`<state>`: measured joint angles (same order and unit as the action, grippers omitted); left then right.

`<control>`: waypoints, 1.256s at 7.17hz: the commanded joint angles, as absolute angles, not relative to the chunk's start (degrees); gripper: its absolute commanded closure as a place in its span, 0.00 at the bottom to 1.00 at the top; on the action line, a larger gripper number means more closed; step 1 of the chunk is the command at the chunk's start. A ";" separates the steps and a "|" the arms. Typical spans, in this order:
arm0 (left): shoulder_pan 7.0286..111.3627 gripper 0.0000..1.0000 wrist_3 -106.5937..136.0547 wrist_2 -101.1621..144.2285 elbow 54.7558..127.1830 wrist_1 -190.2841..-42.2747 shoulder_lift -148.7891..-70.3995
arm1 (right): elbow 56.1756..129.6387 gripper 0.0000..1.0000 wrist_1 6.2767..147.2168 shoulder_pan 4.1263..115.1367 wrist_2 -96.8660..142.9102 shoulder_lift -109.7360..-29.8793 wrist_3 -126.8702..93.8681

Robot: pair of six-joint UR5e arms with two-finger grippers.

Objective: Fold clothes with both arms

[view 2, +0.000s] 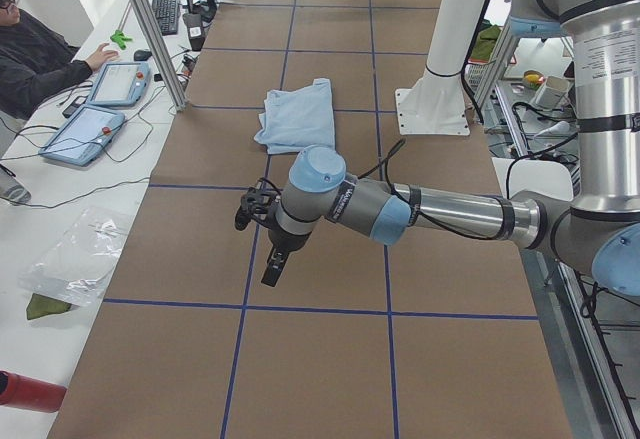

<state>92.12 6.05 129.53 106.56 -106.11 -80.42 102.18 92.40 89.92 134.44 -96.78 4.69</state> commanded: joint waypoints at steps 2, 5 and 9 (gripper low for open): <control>90.54 0.00 10.11 136.22 104.59 -103.18 -73.61 | 102.13 0.00 91.76 89.91 134.56 -97.12 4.75; 90.53 0.00 10.11 136.76 105.29 -104.32 -73.48 | 100.82 0.00 91.85 89.91 136.22 -97.64 4.92; 90.44 0.00 9.06 136.76 104.06 -108.45 -72.95 | 100.72 0.00 91.67 89.91 136.14 -99.58 5.45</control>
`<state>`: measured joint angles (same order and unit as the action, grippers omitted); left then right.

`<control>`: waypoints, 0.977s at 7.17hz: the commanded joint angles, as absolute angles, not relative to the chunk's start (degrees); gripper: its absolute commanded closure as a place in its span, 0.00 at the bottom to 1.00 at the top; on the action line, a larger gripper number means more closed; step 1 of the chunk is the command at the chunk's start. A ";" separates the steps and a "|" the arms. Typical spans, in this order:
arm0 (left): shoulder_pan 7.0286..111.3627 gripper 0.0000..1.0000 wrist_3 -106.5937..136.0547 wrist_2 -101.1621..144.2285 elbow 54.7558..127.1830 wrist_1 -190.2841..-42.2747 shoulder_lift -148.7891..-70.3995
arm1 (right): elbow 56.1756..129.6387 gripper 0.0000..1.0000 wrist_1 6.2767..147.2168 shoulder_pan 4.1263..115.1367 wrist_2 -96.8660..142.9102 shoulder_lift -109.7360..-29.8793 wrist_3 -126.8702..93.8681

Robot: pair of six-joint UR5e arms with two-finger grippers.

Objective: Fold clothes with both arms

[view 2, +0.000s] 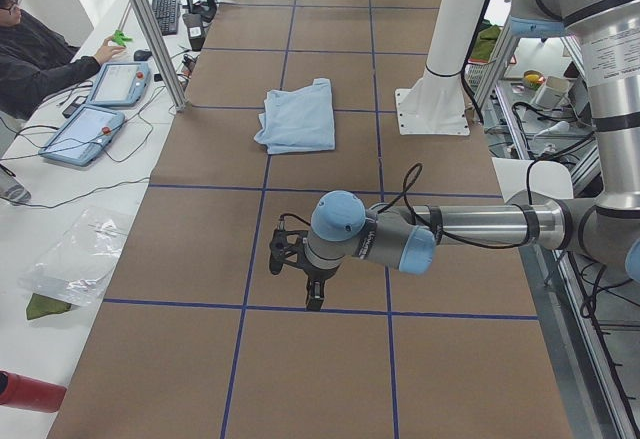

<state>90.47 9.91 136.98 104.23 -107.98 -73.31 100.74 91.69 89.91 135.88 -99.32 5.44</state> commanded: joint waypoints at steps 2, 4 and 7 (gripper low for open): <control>85.98 0.00 -2.92 132.66 103.89 -107.41 -73.30 | 100.72 0.00 91.67 89.91 135.97 -99.58 5.45; 85.96 0.00 -2.99 132.80 104.32 -103.04 -73.91 | 100.64 0.00 91.67 89.91 135.53 -99.58 5.45; 86.39 0.00 -2.99 134.73 104.41 -97.82 -75.24 | 100.81 0.00 91.67 89.91 135.44 -99.67 5.45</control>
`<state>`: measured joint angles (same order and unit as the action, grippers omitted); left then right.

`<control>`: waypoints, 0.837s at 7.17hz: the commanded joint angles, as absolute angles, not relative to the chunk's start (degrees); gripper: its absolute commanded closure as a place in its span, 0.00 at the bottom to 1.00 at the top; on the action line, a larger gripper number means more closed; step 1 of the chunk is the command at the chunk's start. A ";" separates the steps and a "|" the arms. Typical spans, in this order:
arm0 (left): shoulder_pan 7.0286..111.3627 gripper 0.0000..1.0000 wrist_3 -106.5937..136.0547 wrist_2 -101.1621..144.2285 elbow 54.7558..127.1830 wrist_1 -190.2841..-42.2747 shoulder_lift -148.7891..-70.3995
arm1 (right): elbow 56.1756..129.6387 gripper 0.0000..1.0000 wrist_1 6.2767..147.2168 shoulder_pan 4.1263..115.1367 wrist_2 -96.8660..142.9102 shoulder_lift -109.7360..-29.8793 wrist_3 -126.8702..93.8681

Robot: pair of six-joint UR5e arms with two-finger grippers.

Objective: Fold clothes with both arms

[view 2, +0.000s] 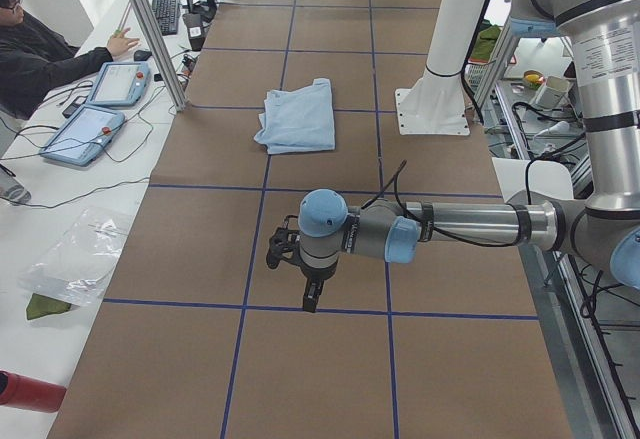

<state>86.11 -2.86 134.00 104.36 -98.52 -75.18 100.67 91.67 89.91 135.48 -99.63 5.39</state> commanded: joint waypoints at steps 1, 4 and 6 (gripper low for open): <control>86.40 0.00 -2.81 134.48 104.50 -97.82 -75.67 | 100.90 0.00 91.67 89.91 135.35 -99.75 5.36; 86.40 0.00 -2.81 134.30 104.41 -97.82 -75.59 | 102.21 0.00 91.76 89.91 135.35 -99.76 5.36; 86.40 0.00 -2.81 134.30 104.50 -97.82 -75.59 | 102.22 0.00 91.67 89.91 135.35 -99.67 5.27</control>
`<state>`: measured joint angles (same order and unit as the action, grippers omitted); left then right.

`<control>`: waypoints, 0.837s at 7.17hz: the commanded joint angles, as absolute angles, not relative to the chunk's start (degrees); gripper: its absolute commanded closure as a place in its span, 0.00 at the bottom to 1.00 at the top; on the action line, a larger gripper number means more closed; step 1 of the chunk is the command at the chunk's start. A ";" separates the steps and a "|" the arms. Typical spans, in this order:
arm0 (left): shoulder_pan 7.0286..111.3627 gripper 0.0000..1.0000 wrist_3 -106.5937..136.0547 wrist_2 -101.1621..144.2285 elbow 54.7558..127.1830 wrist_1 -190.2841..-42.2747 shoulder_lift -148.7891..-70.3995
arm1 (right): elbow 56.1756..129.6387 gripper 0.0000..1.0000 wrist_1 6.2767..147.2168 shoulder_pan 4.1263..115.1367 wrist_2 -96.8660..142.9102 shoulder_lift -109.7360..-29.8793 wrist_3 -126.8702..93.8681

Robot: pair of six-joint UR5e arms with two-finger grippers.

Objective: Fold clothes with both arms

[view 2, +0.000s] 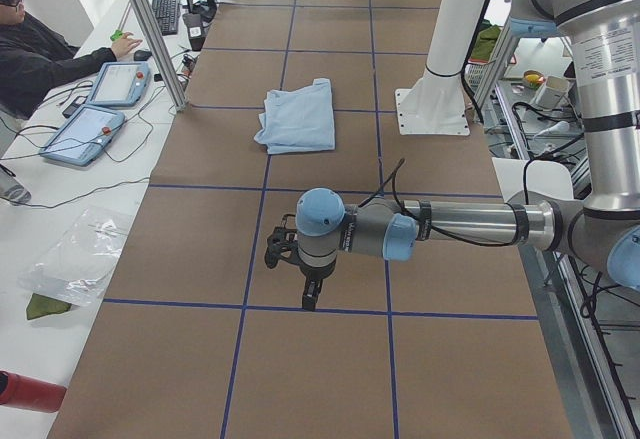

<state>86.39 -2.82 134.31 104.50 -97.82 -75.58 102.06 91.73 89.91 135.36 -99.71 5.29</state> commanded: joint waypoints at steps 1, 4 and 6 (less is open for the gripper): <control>86.48 0.00 -2.81 134.30 104.50 -97.82 -75.59 | 102.39 0.00 91.67 89.91 135.35 -99.67 5.36; 86.48 0.00 -2.81 134.30 104.33 -97.82 -75.50 | 103.09 0.00 91.67 89.91 135.35 -99.67 5.45; 86.48 0.00 -2.81 134.30 103.89 -97.82 -75.32 | 103.10 0.00 91.67 89.91 135.44 -99.41 5.45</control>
